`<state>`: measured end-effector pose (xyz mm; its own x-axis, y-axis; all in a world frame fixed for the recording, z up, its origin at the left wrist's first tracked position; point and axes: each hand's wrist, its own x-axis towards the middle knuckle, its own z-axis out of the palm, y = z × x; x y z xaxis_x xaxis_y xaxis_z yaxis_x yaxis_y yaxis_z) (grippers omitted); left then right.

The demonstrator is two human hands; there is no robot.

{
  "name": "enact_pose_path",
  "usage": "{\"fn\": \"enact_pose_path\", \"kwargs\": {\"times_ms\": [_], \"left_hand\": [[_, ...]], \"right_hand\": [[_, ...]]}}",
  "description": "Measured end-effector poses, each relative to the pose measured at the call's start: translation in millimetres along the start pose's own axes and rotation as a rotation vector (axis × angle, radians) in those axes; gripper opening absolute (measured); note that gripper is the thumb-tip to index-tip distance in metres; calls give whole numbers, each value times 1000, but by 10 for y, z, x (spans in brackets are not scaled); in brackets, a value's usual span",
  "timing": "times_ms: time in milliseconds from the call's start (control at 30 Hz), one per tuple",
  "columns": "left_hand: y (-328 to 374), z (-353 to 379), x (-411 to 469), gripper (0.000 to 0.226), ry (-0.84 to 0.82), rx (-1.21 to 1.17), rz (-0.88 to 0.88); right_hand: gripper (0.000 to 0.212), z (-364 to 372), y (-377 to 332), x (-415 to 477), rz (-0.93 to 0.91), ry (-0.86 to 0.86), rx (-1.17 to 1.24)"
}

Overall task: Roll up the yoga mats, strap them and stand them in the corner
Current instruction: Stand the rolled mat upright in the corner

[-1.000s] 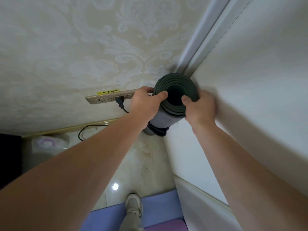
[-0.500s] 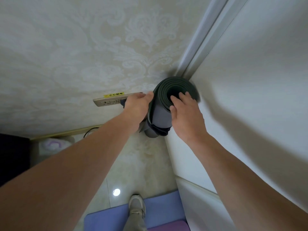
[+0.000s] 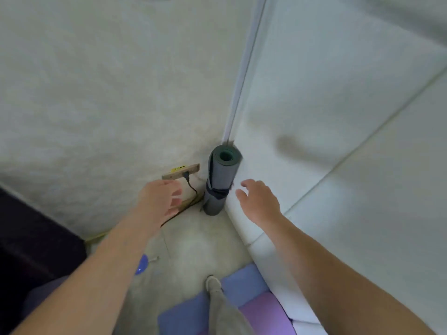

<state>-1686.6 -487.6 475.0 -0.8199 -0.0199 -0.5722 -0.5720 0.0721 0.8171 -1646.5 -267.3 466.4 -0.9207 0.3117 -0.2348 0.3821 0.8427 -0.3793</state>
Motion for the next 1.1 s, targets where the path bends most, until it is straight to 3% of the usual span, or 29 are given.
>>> {"fn": "enact_pose_path", "kwargs": {"times_ms": [167,367,567,800,967,1100], "left_hand": [[99,-23,-1420,9,-149,162,145],[52,391,-2734,24,-364,324,223],[-409,1013,-4102,11,-607,490,299],[-1780,1697,-5858,10,-876,681,354],[-3149,1904,-7326,9,-1161,898,275],[-3865,1885,-8304,12,-1362,1007,211]], "right_hand": [[39,-558,99,-1530,59,119,81],[38,-1056,637,-3039,212,214,173],[35,-1246,1433,-4616,401,364,270],[33,-721,2427,-7085,657,506,451],[32,-50,2851,-9001,972,589,592],[32,336,2980,-10221,1244,632,653]]}}
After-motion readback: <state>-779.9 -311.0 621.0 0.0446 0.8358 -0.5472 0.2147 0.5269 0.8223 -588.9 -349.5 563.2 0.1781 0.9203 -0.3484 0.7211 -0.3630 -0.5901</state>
